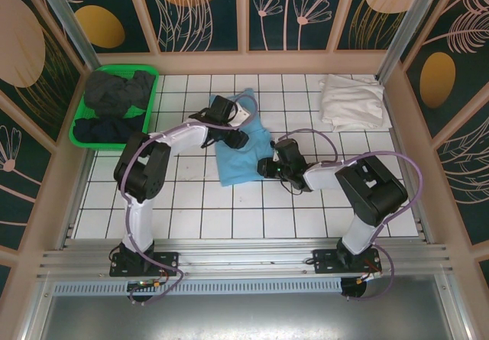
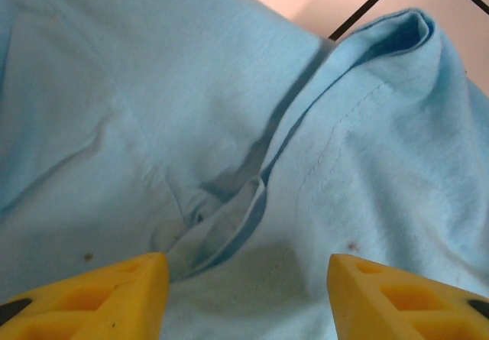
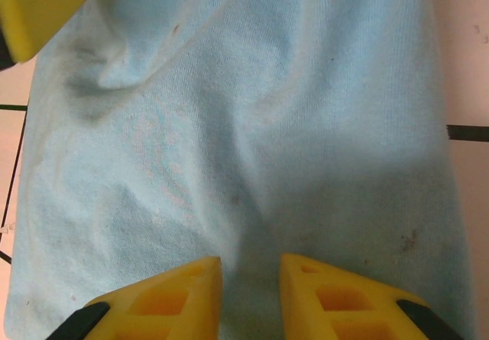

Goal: Fold and stack the t-shirts

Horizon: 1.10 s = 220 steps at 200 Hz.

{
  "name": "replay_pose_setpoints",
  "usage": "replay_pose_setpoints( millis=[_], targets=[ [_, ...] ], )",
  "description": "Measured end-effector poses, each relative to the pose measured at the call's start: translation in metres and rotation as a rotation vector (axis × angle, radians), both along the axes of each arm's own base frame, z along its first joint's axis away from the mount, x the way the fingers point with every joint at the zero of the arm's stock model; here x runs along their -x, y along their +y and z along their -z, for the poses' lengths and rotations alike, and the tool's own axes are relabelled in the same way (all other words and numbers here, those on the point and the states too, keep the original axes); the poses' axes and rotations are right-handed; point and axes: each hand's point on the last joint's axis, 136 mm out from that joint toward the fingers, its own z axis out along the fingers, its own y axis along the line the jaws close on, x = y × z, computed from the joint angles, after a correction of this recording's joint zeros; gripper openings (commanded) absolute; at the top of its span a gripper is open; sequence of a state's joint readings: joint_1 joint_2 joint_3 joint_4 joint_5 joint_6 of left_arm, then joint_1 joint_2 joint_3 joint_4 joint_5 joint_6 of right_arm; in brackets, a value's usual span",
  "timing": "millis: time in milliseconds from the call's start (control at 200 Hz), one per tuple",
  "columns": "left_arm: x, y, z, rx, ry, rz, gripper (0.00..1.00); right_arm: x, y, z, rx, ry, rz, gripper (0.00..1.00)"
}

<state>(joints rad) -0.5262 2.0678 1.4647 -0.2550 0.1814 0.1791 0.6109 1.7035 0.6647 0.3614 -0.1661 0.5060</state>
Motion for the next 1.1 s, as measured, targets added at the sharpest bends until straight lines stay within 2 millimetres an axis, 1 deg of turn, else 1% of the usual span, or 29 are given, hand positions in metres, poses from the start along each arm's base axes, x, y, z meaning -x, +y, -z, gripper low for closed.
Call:
replay_pose_setpoints(
  millis=[105,185,255,325,425,485,505,565,585,601,616,671,686,706,716,736,786,821,831,906,971,1031,1101],
  targets=[
    [-0.007,-0.009,0.009,-0.009,0.005,0.045,0.46,-0.001,-0.001,0.000,-0.001,0.000,0.000,0.27],
    [-0.008,-0.011,0.019,-0.029,0.025,0.075,0.31,-0.001,-0.003,0.000,-0.002,0.001,0.000,0.27],
    [-0.008,-0.013,0.025,-0.040,0.041,0.097,0.12,-0.001,-0.006,0.000,0.001,-0.001,0.004,0.27],
    [-0.007,-0.014,0.028,-0.045,0.053,0.111,0.00,0.000,-0.010,0.000,0.002,0.000,0.011,0.27],
    [-0.007,-0.015,0.026,-0.029,0.067,0.103,0.00,0.004,-0.014,0.000,0.003,0.002,0.015,0.27],
    [-0.011,-0.014,0.022,-0.007,0.073,0.084,0.00,0.006,-0.016,0.000,0.003,0.003,0.014,0.27],
    [-0.013,-0.013,0.021,0.001,0.075,0.078,0.02,0.007,-0.016,0.000,0.003,0.003,0.014,0.27],
    [-0.017,-0.011,0.017,0.029,0.085,0.054,0.03,0.010,-0.016,0.000,0.004,0.004,0.010,0.27],
    [-0.019,-0.010,0.016,0.037,0.089,0.046,0.06,0.011,-0.015,0.000,0.005,0.006,0.008,0.27],
    [-0.021,-0.010,0.015,0.042,0.089,0.041,0.13,0.011,-0.015,0.000,0.006,0.007,0.006,0.27],
    [-0.023,-0.010,0.014,0.047,0.090,0.037,0.18,0.012,-0.014,0.000,0.006,0.009,0.005,0.27],
    [-0.028,-0.011,0.011,0.062,0.094,0.017,0.20,0.015,-0.012,0.001,0.008,0.017,0.000,0.27],
    [-0.030,-0.010,0.011,0.061,0.089,0.009,0.22,0.016,-0.012,0.001,0.010,0.022,-0.001,0.27],
    [-0.032,-0.010,0.010,0.063,0.087,0.000,0.30,0.017,-0.012,0.001,0.012,0.027,-0.003,0.27],
    [-0.034,-0.009,0.010,0.062,0.083,-0.003,0.38,0.018,-0.012,0.000,0.014,0.029,-0.003,0.27],
    [-0.035,-0.009,0.009,0.066,0.084,-0.016,0.46,0.020,-0.013,0.001,0.018,0.037,-0.004,0.28],
    [-0.040,-0.006,0.008,0.064,0.076,-0.042,0.55,0.026,-0.015,0.000,0.030,0.056,-0.003,0.33],
    [-0.043,-0.003,0.007,0.065,0.072,-0.061,0.65,0.029,-0.019,-0.002,0.041,0.068,0.005,0.35],
    [-0.043,-0.002,0.007,0.068,0.076,-0.071,0.67,0.030,-0.019,-0.002,0.046,0.071,0.003,0.35],
    [-0.045,0.002,0.007,0.074,0.076,-0.106,0.67,0.035,-0.028,-0.010,0.066,0.081,0.029,0.41],
    [-0.039,0.009,0.004,0.083,0.081,-0.136,0.67,0.035,-0.035,-0.020,0.080,0.070,0.053,0.46],
    [-0.027,0.017,-0.004,0.101,0.085,-0.179,0.69,0.030,-0.043,-0.031,0.083,0.052,0.084,0.48],
    [-0.005,0.030,-0.017,0.131,0.099,-0.240,0.69,0.024,-0.054,-0.037,0.090,0.038,0.124,0.50]
  ],
)
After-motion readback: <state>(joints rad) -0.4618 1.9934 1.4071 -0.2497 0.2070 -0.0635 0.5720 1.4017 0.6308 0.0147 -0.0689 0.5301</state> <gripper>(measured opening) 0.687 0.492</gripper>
